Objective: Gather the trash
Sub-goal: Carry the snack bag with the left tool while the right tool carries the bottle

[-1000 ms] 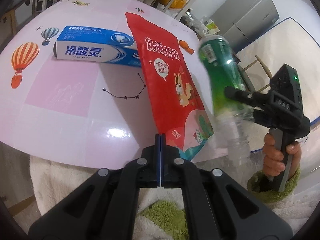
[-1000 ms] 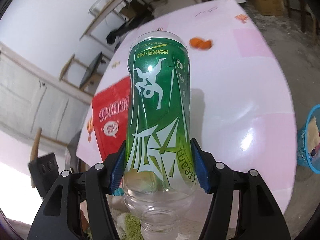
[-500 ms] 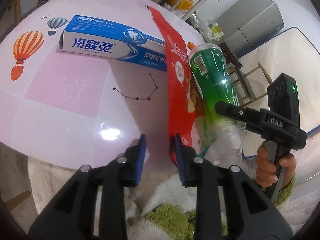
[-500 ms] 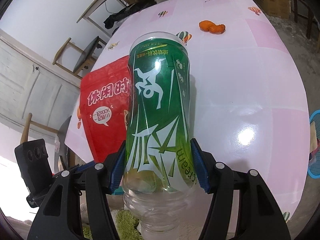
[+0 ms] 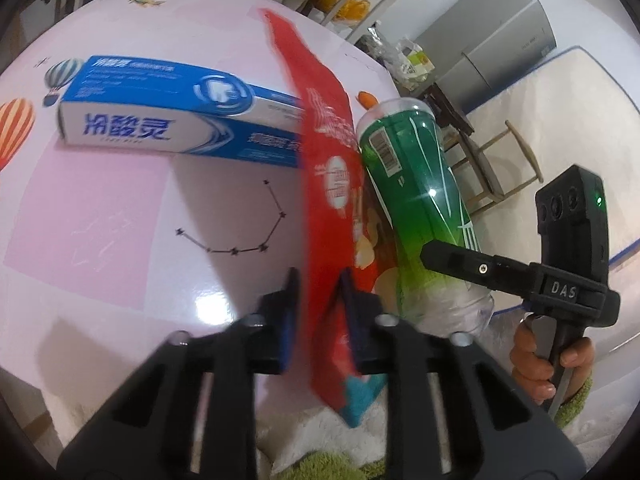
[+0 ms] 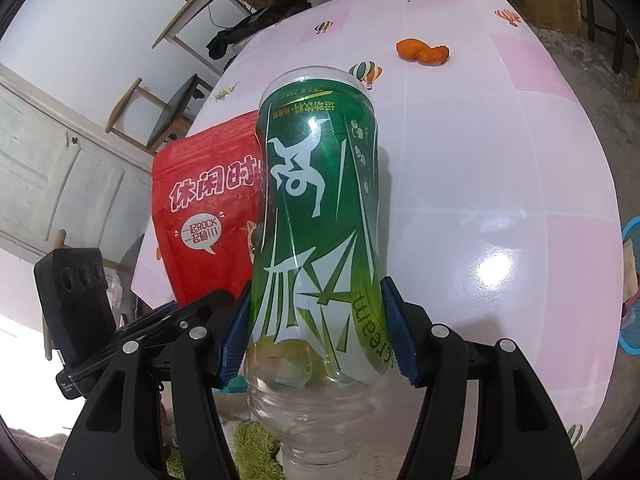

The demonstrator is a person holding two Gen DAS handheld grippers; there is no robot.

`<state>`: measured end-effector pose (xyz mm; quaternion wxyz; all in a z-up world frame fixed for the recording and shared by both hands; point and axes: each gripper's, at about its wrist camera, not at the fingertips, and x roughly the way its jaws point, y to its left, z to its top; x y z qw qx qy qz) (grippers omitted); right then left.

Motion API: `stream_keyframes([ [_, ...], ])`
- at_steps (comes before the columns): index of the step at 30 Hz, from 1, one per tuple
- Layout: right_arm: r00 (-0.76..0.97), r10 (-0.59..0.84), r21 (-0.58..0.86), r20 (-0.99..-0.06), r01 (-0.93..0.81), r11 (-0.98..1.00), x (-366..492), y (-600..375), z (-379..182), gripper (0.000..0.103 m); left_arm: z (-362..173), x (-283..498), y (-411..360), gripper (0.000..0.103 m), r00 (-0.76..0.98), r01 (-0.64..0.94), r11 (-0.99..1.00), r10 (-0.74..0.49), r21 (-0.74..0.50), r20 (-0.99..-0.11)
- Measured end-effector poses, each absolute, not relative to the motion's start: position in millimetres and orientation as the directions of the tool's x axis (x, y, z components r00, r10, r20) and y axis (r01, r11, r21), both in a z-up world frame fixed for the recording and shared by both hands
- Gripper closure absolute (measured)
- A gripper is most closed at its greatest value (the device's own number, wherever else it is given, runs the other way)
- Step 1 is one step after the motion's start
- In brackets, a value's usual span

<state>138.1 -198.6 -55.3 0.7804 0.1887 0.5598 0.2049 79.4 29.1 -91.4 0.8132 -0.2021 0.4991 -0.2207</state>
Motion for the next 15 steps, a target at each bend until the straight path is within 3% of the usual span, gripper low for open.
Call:
stream_keyframes([
  [4,0.298,0.56,0.56,-0.773,-0.095,0.823,136,-207,-55,0.044,-83,77,23,0.102,0.43,0.187,0.835,-0.543,-0.518,-0.721],
  [15,0.471,0.586,0.647,-0.66,-0.041,0.762,104,-274,-13,0.044,-30,65,2,0.103,0.482,0.314,0.835,-0.55,-0.452,-0.682],
])
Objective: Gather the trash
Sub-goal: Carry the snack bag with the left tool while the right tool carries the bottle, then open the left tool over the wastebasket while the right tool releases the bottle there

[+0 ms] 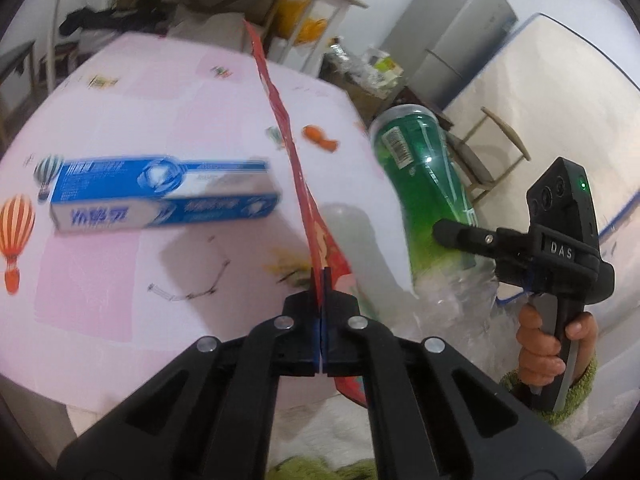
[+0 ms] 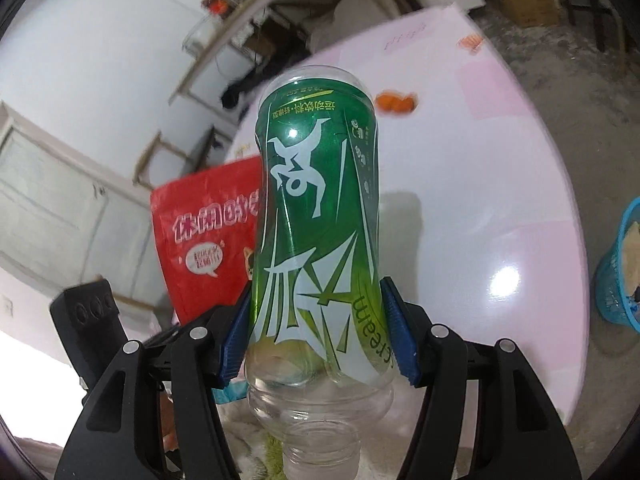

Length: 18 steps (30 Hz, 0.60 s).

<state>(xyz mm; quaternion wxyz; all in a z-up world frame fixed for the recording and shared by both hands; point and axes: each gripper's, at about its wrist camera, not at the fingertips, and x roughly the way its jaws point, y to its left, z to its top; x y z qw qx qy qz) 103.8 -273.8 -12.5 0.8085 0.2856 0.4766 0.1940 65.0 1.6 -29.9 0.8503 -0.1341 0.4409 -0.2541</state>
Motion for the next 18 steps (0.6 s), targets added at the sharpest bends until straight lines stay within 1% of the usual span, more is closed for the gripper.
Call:
stream_keyframes([
  [4,0.589,0.508,0.647,-0.628,0.033,0.762,75,-329,8,0.044,-4,67,-27,0.103,0.48,0.412,0.803,-0.593,-0.431,-0.646],
  [10,0.71,0.305,0.621,-0.635,0.235,0.748,18,-419,15,0.044,19,82,-91,0.103,0.38,0.551,0.699,-0.696,-0.456,-0.609],
  [13,0.719,0.185,0.591,-0.67,0.366,0.719,-11,-461,2,0.044,21,93,-130,0.103,0.307,0.603,0.646,-0.729,-0.468,-0.612],
  [15,0.711,0.13,0.585,-0.692,0.445,0.678,-32,-488,-12,0.044,19,100,-162,0.103,0.238,0.629,0.605,-0.747,-0.488,-0.62],
  [18,0.699,0.104,0.602,-0.707,0.519,0.606,-52,-517,-34,0.044,11,109,-213,0.103,0.159,0.665,0.572,-0.736,-0.48,-0.658],
])
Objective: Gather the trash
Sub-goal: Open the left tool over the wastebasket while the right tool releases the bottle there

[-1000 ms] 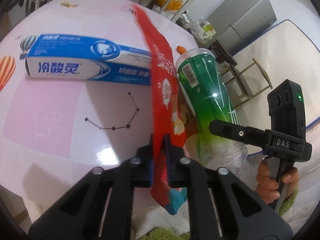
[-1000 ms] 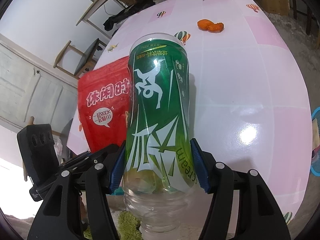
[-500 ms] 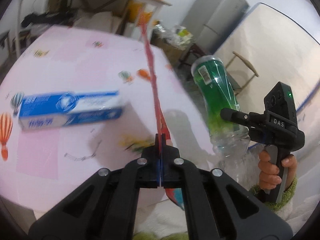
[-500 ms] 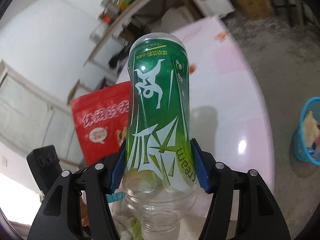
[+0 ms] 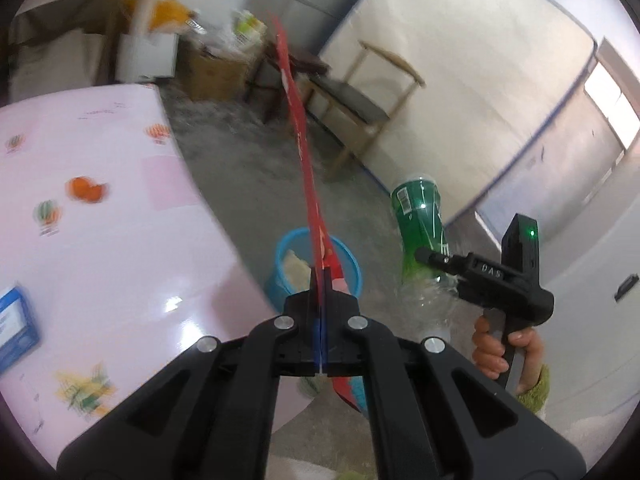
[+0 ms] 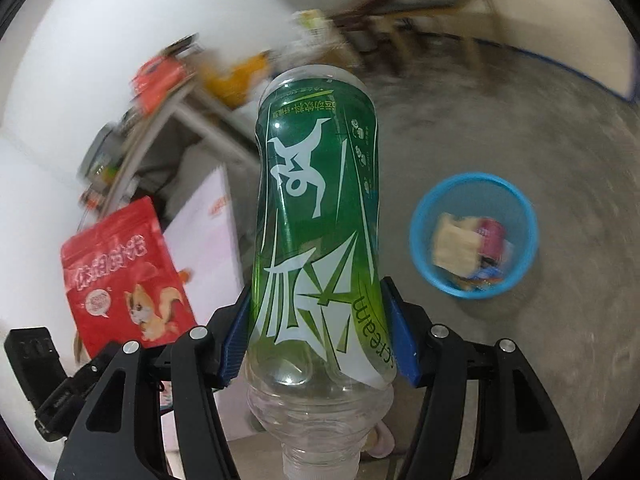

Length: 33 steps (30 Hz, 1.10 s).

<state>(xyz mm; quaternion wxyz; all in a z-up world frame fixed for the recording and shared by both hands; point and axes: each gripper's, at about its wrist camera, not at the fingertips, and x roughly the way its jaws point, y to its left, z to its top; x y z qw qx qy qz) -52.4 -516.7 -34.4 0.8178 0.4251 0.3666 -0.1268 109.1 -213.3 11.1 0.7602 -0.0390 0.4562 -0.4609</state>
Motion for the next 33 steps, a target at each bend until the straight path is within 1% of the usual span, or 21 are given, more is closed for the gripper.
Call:
stream_keyframes([
  [5,0.677,0.094,0.621,-0.73,0.601,0.503,-79,-550,-72,0.044,-17,122,-301,0.103,0.025,0.684,0.547,-0.679,-0.483,-0.733],
  [9,0.667,0.088,0.628,-0.74,0.639,0.445,-96,-566,-93,0.044,-46,135,-371,0.103,-0.017,0.698,0.558,-0.613,-0.448,-0.79],
  [12,0.662,0.078,0.628,-0.745,0.658,0.416,-105,-575,-102,0.044,-73,151,-415,0.103,-0.05,0.689,0.57,-0.578,-0.447,-0.814],
  [14,0.659,0.071,0.627,-0.749,0.668,0.401,-109,-583,-107,0.044,-92,160,-441,0.103,-0.077,0.673,0.574,-0.573,-0.467,-0.816],
  [15,0.657,0.068,0.626,-0.75,0.673,0.395,-111,-585,-110,0.044,-108,167,-457,0.092,-0.106,0.665,0.573,-0.562,-0.479,-0.82],
  [16,0.654,0.069,0.625,-0.754,0.68,0.385,-115,-588,-113,0.044,-121,169,-464,0.072,-0.125,0.658,0.58,-0.546,-0.481,-0.829],
  [17,0.652,0.07,0.624,-0.755,0.683,0.379,-117,-590,-117,0.044,-136,172,-475,0.063,-0.127,0.647,0.607,-0.511,-0.461,-0.85],
  [18,0.649,0.071,0.623,-0.758,0.687,0.373,-118,-592,-119,0.044,-148,175,-481,0.057,-0.111,0.631,0.643,-0.478,-0.433,-0.871],
  [19,0.645,0.074,0.622,-0.76,0.691,0.368,-119,-593,-123,0.044,-161,181,-481,0.057,-0.091,0.595,0.683,-0.466,-0.424,-0.88],
  [22,0.641,0.08,0.622,-0.763,0.695,0.362,-121,-598,-131,0.044,-180,190,-472,0.057,-0.106,0.521,0.738,-0.443,-0.429,-0.89],
  [25,0.628,0.091,0.614,-0.773,0.703,0.358,-118,-602,-141,0.044,-168,184,-458,0.057,-0.079,0.538,0.738,-0.438,-0.408,-0.896],
  [29,0.613,0.116,0.609,-0.781,0.708,0.359,-103,-606,-153,0.044,-125,182,-440,0.057,-0.006,0.604,0.706,-0.461,-0.371,-0.887],
  [33,0.603,0.14,0.602,-0.785,0.691,0.399,-68,-615,-155,0.043,-65,165,-401,0.045,0.059,0.672,0.65,-0.525,-0.355,-0.849],
])
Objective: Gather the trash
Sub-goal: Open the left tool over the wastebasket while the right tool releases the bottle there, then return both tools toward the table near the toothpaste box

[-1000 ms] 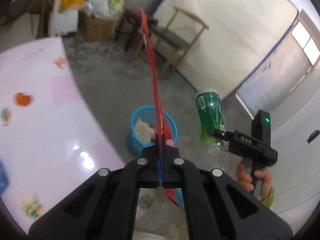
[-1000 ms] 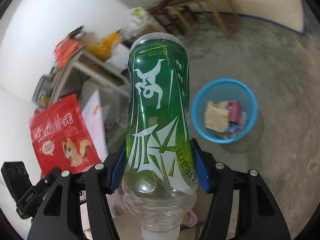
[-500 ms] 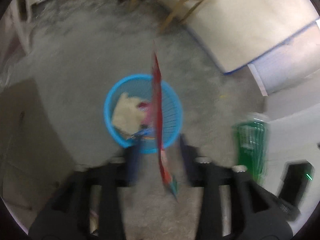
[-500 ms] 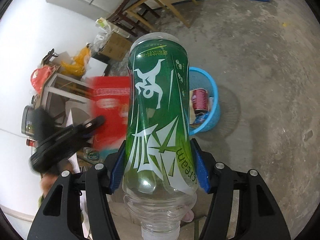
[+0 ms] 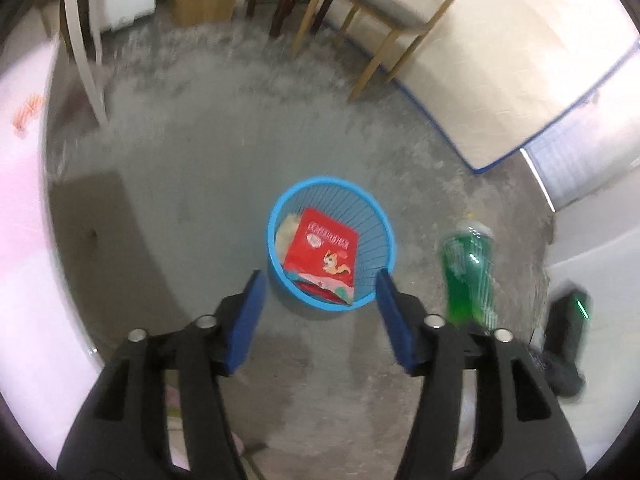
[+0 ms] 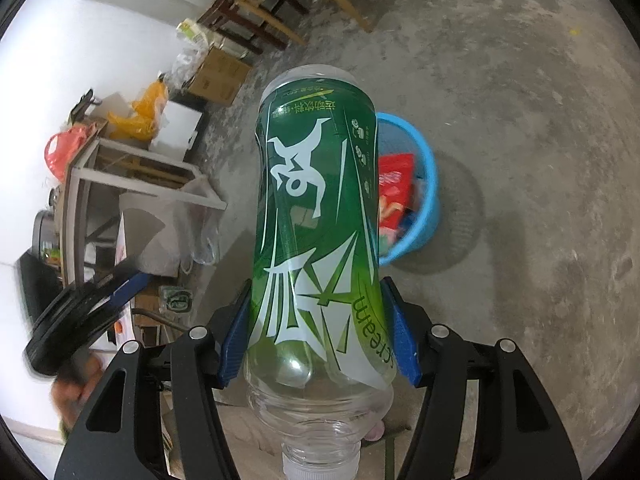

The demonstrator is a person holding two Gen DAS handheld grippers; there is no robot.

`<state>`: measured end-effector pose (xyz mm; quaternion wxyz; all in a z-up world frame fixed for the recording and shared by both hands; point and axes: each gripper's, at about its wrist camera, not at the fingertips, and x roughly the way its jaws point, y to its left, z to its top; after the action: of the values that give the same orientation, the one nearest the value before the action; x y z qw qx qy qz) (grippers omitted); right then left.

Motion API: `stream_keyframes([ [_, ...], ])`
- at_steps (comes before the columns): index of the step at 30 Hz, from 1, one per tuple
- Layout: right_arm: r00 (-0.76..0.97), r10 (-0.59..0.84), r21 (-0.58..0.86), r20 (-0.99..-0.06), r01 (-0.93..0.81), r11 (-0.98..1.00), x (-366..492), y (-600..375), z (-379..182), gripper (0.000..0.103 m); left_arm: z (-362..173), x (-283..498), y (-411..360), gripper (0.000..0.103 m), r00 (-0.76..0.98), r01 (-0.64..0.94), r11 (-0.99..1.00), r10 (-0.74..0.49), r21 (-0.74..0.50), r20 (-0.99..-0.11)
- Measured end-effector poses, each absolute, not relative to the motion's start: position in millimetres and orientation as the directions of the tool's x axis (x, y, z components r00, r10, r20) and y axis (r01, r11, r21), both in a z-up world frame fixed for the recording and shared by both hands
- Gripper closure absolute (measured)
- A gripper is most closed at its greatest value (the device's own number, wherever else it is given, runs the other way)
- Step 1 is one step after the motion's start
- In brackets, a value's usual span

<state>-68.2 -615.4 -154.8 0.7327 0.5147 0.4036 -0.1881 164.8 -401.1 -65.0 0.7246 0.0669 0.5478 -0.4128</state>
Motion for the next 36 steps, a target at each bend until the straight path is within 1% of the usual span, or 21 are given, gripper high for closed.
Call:
stream_keyframes([
  [1,0.598,0.143,0.596,-0.789,0.687,0.416,-51,-622,-155,0.043,-52,161,-390,0.04,0.085,0.684,0.643,-0.539,-0.345,-0.838],
  [3,0.569,0.147,0.569,-0.809,0.695,0.439,-28,-630,-160,0.043,-25,152,-357,0.034,0.19,0.698,0.656,-0.555,-0.286,-0.81],
  [4,0.518,0.132,0.515,-0.845,0.723,0.46,-9,-638,-168,0.04,-16,149,-345,0.031,0.223,0.696,0.666,-0.557,-0.269,-0.8],
  [6,0.452,0.071,0.423,-0.889,0.752,0.506,13,-643,-179,0.035,0,144,-307,0.029,0.284,0.676,0.691,-0.566,-0.257,-0.774],
  [8,0.405,0.028,0.356,-0.914,0.767,0.534,25,-642,-185,0.035,6,139,-272,0.029,0.313,0.654,0.709,-0.571,-0.264,-0.759],
  [12,0.41,0.012,0.346,-0.912,0.752,0.561,27,-627,-185,0.035,5,129,-203,0.028,0.387,0.613,0.754,-0.546,-0.235,-0.743],
  [14,0.406,0.019,0.346,-0.914,0.752,0.562,23,-620,-186,0.035,-3,125,-168,0.028,0.462,0.585,0.793,-0.498,-0.17,-0.734],
  [16,0.404,0.021,0.345,-0.915,0.751,0.563,13,-612,-184,0.035,-14,124,-130,0.028,0.535,0.509,0.855,-0.406,-0.101,-0.741],
  [18,0.404,0.021,0.345,-0.914,0.75,0.565,3,-604,-180,0.035,-21,124,-99,0.028,0.562,0.449,0.889,-0.36,-0.091,-0.745],
  [20,0.404,0.023,0.345,-0.914,0.747,0.568,-5,-599,-176,0.035,-23,122,-77,0.028,0.575,0.409,0.906,-0.351,-0.112,-0.739],
  [23,0.415,0.014,0.343,-0.91,0.733,0.588,-11,-588,-161,0.035,-21,116,-48,0.028,0.598,0.358,0.92,-0.357,-0.16,-0.718],
  [28,0.496,0.009,0.378,-0.868,0.65,0.659,4,-562,-110,0.033,-28,112,-23,0.027,0.609,0.328,0.924,-0.367,-0.197,-0.703],
  [32,0.575,0.045,0.399,-0.817,0.507,0.764,42,-519,-57,0.029,-32,105,-15,0.026,0.632,0.319,0.928,-0.361,-0.195,-0.686],
  [33,0.59,0.059,0.398,-0.805,0.464,0.791,53,-506,-45,0.028,-32,103,-13,0.025,0.637,0.318,0.928,-0.361,-0.195,-0.681],
  [36,0.626,0.126,0.388,-0.769,0.302,0.871,93,-455,-11,0.026,-34,94,-5,0.023,0.649,0.316,0.93,-0.355,-0.185,-0.673],
])
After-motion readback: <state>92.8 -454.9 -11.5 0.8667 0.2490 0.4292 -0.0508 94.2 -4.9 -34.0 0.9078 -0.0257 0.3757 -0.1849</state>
